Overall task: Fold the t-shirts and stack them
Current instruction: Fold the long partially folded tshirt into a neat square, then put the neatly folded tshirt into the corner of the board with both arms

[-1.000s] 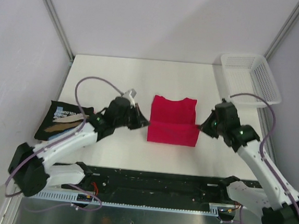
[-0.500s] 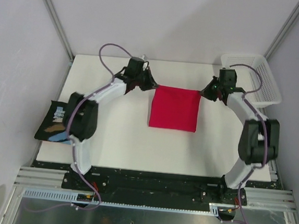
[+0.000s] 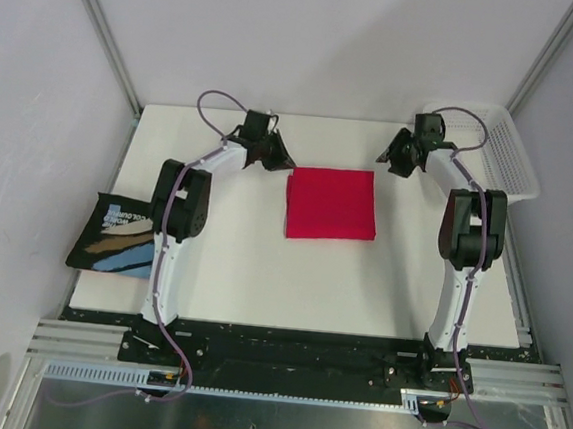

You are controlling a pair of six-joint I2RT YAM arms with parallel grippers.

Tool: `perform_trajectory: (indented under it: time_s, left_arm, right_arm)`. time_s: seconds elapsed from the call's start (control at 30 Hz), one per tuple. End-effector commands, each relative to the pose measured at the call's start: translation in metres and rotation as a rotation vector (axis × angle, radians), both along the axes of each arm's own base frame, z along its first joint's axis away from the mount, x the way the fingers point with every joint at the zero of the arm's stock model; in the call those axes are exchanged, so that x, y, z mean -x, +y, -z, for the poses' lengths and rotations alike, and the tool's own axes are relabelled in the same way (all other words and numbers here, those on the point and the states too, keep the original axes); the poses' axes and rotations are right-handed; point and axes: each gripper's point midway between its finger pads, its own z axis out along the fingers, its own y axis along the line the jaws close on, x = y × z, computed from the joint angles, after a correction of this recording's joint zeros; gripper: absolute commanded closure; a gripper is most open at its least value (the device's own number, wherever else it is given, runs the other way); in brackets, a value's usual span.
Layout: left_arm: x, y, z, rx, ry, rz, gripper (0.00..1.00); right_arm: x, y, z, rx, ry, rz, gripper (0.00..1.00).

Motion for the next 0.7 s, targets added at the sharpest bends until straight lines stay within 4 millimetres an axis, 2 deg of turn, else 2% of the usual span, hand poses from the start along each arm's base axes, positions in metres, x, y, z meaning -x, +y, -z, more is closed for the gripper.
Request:
perform_trajectory:
  time_s: [0.0, 0.1, 0.2, 0.4, 0.5, 0.67]
  left_arm:
    - [-0.018, 0.01, -0.097, 0.029, -0.216, 0.001, 0.91]
    - [-0.016, 0.018, -0.1, 0.019, -0.219, -0.014, 0.94]
    - [-0.014, 0.03, -0.094, 0.005, -0.203, -0.039, 0.99]
    - [-0.002, 0.04, -0.075, -0.014, -0.151, -0.059, 1.0]
    - [0.012, 0.046, -0.076, -0.025, -0.14, -0.065, 0.99]
    - [0.051, 0.067, -0.084, -0.053, -0.126, -0.095, 0.84]
  right_arm:
    - [0.001, 0.0, -0.071, 0.069, -0.112, -0.02, 0.48]
    - [0.017, 0.014, -0.078, 0.088, -0.109, -0.053, 0.48]
    - [0.034, 0.038, -0.071, 0.085, -0.098, -0.115, 0.48]
    - [0.061, 0.069, -0.026, 0.078, -0.004, -0.191, 0.48]
    - [0.079, 0.075, -0.006, 0.081, 0.043, -0.204, 0.48]
    - [0.107, 0.071, 0.02, 0.089, 0.1, -0.204, 0.48]
